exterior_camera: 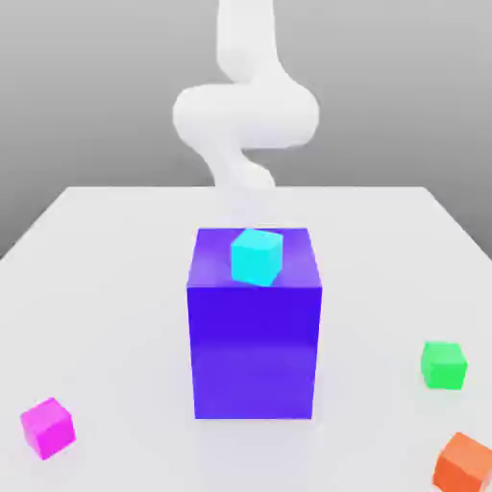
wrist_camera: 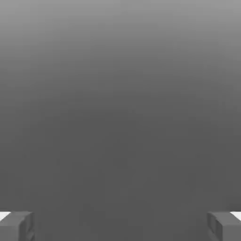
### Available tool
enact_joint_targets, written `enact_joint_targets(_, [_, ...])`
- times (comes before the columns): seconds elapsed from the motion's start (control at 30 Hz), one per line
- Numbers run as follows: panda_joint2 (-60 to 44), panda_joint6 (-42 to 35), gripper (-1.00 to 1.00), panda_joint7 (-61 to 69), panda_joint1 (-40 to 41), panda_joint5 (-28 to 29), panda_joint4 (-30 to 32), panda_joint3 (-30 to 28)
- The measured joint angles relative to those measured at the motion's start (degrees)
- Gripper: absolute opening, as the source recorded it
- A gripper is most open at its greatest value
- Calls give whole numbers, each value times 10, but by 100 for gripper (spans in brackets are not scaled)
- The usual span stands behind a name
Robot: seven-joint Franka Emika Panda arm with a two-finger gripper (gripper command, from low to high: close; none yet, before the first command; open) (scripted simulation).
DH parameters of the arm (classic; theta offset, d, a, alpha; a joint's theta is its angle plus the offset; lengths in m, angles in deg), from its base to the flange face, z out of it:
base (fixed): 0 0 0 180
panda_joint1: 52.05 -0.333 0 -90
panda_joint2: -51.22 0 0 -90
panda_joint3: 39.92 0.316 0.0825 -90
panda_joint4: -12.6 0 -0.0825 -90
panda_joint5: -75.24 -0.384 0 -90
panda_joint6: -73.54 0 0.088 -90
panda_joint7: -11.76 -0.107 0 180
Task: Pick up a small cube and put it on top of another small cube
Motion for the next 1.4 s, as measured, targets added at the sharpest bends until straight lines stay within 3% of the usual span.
enact_joint_targets(0.63, [-398,148,0,-26,96,-56,46,-112])
enact_joint_targets(0.9, [-566,212,0,-22,147,-98,62,-129])
enact_joint_targets(1.03, [-650,270,0,4,178,-136,48,-97])
enact_joint_targets(1.07, [-667,283,-100,11,184,-144,44,-89])
enact_joint_targets(1.27, [-676,290,-100,13,189,-147,42,-84])
enact_joint_targets(1.4, [-620,248,-100,-8,169,-120,55,-110])
